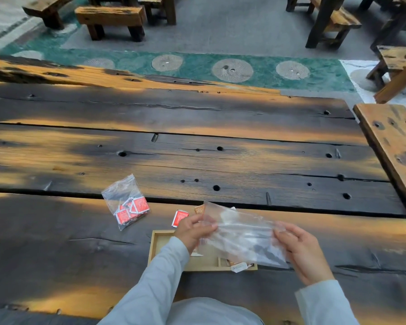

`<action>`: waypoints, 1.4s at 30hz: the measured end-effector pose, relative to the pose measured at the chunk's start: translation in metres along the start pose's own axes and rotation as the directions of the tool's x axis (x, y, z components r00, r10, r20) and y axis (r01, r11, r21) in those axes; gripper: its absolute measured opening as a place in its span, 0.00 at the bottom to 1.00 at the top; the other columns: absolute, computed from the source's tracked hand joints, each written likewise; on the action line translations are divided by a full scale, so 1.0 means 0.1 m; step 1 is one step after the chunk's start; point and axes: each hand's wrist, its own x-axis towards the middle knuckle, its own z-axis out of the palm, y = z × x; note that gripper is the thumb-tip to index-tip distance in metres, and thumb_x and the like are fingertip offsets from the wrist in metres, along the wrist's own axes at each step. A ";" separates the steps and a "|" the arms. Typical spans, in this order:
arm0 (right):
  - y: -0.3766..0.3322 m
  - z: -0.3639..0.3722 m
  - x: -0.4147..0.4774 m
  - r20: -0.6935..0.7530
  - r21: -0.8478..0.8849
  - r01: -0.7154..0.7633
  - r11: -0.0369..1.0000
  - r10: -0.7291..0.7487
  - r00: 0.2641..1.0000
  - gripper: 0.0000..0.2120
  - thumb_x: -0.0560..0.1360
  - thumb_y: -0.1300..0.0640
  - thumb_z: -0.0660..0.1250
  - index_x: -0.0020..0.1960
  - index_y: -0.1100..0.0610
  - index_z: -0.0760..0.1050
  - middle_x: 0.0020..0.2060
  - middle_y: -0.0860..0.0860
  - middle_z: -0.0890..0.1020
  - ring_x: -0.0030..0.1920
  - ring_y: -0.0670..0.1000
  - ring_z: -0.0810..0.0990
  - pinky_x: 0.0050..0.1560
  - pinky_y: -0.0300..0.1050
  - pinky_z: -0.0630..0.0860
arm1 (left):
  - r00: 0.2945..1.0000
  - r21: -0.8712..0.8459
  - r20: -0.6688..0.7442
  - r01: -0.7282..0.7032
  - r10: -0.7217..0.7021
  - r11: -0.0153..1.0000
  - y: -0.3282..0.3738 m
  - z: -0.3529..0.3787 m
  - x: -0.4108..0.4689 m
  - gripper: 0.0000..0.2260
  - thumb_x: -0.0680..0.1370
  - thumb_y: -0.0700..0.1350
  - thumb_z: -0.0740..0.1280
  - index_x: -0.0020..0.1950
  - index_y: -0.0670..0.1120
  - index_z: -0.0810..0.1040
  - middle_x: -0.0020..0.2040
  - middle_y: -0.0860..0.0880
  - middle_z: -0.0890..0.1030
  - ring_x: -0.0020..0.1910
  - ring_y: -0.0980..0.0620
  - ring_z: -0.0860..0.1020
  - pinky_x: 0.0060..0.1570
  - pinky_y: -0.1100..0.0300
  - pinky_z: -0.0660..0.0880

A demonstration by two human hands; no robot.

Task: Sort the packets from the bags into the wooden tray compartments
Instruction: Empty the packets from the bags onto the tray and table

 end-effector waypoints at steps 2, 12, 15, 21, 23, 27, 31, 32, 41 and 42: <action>0.04 0.04 0.05 -0.067 -0.108 0.041 0.993 -0.048 0.997 0.10 0.76 0.64 0.72 0.57 0.63 0.81 0.45 0.62 0.88 0.42 0.57 0.87 0.42 0.43 0.85 | 0.996 0.052 -0.065 -0.054 0.057 0.997 0.06 -0.13 0.02 0.04 0.71 0.37 0.76 0.41 0.44 0.84 0.37 0.44 0.86 0.37 0.47 0.82 0.41 0.57 0.80; 0.02 0.52 0.12 -0.133 -0.158 0.067 0.985 -0.089 0.987 0.13 0.83 0.61 0.60 0.45 0.59 0.81 0.36 0.50 0.85 0.36 0.45 0.85 0.34 0.33 0.78 | 0.999 0.281 0.032 -0.010 0.001 0.960 0.35 -0.58 0.06 0.07 0.76 0.39 0.72 0.40 0.41 0.87 0.40 0.38 0.80 0.29 0.52 0.73 0.28 0.62 0.72; 0.00 0.67 0.16 -0.124 -0.174 0.082 0.981 -0.104 0.987 0.19 0.84 0.56 0.59 0.36 0.57 0.76 0.26 0.43 0.81 0.27 0.41 0.79 0.28 0.28 0.73 | 0.999 0.322 0.038 -0.016 0.003 0.946 0.46 -0.72 0.11 0.08 0.76 0.41 0.73 0.40 0.37 0.86 0.39 0.38 0.81 0.35 0.46 0.77 0.39 0.56 0.76; 0.04 0.69 0.29 -0.197 -0.141 0.066 0.988 -0.093 0.976 0.17 0.84 0.54 0.61 0.39 0.61 0.75 0.34 0.58 0.78 0.37 0.56 0.77 0.40 0.46 0.76 | 0.981 -0.023 -0.191 -0.027 0.022 0.999 0.68 -0.87 0.36 0.03 0.76 0.39 0.72 0.43 0.42 0.85 0.36 0.46 0.83 0.30 0.53 0.79 0.27 0.65 0.75; 0.08 0.69 0.30 -0.184 -0.164 0.035 0.986 -0.065 0.981 0.15 0.83 0.57 0.62 0.41 0.62 0.77 0.36 0.60 0.80 0.38 0.56 0.79 0.41 0.46 0.77 | 0.954 -0.218 -0.296 -0.024 -0.043 0.976 0.69 -0.94 0.47 0.05 0.75 0.40 0.73 0.50 0.41 0.84 0.40 0.44 0.84 0.35 0.51 0.79 0.29 0.65 0.76; 0.19 0.70 0.26 -0.156 -0.202 -0.023 0.979 -0.009 0.988 0.14 0.82 0.57 0.65 0.42 0.64 0.79 0.37 0.60 0.83 0.39 0.56 0.82 0.43 0.46 0.79 | 0.928 -0.446 -0.357 -0.072 -0.104 0.892 0.68 -0.94 0.65 0.14 0.76 0.42 0.72 0.61 0.40 0.80 0.48 0.44 0.84 0.41 0.50 0.80 0.42 0.61 0.75; 0.32 0.66 0.26 -0.169 -0.222 -0.087 0.971 0.050 0.984 0.12 0.81 0.57 0.66 0.44 0.64 0.81 0.37 0.59 0.84 0.39 0.55 0.83 0.42 0.45 0.79 | 0.972 -0.445 -0.206 0.011 -0.114 0.896 0.64 -0.93 0.81 0.23 0.79 0.49 0.68 0.72 0.44 0.70 0.63 0.43 0.80 0.62 0.44 0.78 0.63 0.52 0.74; 0.35 0.65 0.26 -0.167 -0.233 -0.105 0.967 0.066 0.984 0.12 0.81 0.57 0.66 0.45 0.64 0.81 0.37 0.58 0.84 0.39 0.55 0.83 0.43 0.45 0.80 | 0.976 -0.388 -0.168 0.064 -0.139 0.920 0.60 -0.95 0.85 0.25 0.79 0.51 0.68 0.73 0.45 0.68 0.67 0.42 0.78 0.66 0.43 0.76 0.65 0.51 0.73; 0.41 0.63 0.21 -0.134 -0.287 -0.168 0.943 0.134 0.982 0.08 0.80 0.59 0.67 0.50 0.62 0.83 0.40 0.59 0.85 0.40 0.54 0.83 0.43 0.44 0.80 | 0.874 -0.227 -0.424 0.151 -0.238 0.962 0.27 -1.57 0.86 0.20 0.80 0.46 0.67 0.71 0.43 0.71 0.62 0.43 0.78 0.56 0.46 0.79 0.60 0.54 0.75; 0.42 0.63 0.21 -0.134 -0.292 -0.175 0.940 0.141 0.981 0.08 0.80 0.58 0.67 0.50 0.62 0.83 0.40 0.58 0.85 0.40 0.54 0.84 0.43 0.44 0.80 | 0.853 -0.244 -0.462 0.141 -0.243 0.959 0.27 -1.70 0.85 0.19 0.81 0.44 0.65 0.71 0.41 0.71 0.60 0.43 0.78 0.55 0.46 0.78 0.59 0.54 0.74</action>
